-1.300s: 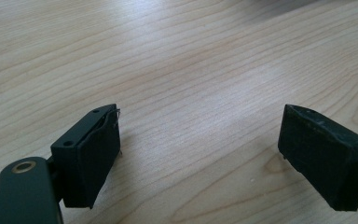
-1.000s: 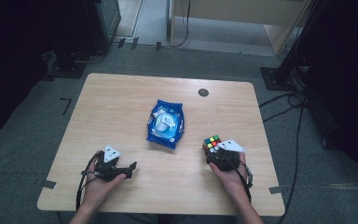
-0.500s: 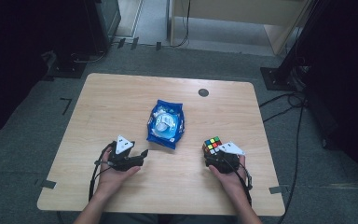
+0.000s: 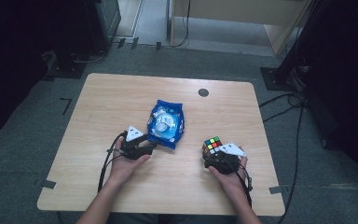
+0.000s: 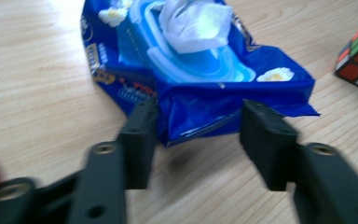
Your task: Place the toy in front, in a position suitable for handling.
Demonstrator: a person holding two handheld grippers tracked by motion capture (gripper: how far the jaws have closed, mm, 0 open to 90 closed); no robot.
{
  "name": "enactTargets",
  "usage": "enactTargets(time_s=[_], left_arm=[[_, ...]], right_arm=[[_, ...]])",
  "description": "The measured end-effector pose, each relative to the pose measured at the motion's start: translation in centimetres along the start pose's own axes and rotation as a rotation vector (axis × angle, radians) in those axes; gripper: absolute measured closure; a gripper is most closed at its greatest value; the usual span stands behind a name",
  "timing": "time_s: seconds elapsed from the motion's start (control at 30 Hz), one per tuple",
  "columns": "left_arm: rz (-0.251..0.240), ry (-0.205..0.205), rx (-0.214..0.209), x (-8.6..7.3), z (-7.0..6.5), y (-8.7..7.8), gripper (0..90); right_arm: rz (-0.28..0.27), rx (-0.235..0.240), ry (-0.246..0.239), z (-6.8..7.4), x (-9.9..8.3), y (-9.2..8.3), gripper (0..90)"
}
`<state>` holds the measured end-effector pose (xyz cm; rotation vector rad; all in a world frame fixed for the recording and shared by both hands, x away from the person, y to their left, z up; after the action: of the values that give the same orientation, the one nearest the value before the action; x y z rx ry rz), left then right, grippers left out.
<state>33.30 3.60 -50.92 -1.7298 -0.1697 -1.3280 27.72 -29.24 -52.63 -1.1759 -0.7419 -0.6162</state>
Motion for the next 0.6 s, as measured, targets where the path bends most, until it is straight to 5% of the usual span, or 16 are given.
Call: enactTargets(time_s=[0.07, 0.13, 0.27, 0.6], left_arm=[[-0.003, 0.015, 0.014, 0.04, -0.08, 0.03, 55.0], [-0.004, 0.029, -0.001, -0.15, 0.01, 0.06, 73.0], [-0.017, 0.056, -0.008, -0.18, -0.06, -0.11, 88.3], [-0.034, 0.144, -0.054, -0.29, -0.34, -0.92, 90.0]], right_arm=[[0.001, 0.001, -0.001, 0.02, -0.01, 0.01, 17.5], [0.003, 0.001, -0.006, 0.06, -0.02, 0.02, 17.5], [0.003, 0.001, -0.004, 0.05, -0.01, 0.02, 17.5], [0.002, 0.002, -0.009, 0.09, -0.02, 0.05, 17.6]])
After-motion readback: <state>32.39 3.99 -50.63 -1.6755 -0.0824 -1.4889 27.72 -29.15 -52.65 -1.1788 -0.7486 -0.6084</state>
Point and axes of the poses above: each handheld gripper's, and its own axes: y roughly forward along the jaws, x roughly out of its top, z roughly to its left, the point moved 1 cm from there along y, roughly forward along the jaws, and after that the axes turned 11 degrees about y, right-handed, at the moved point
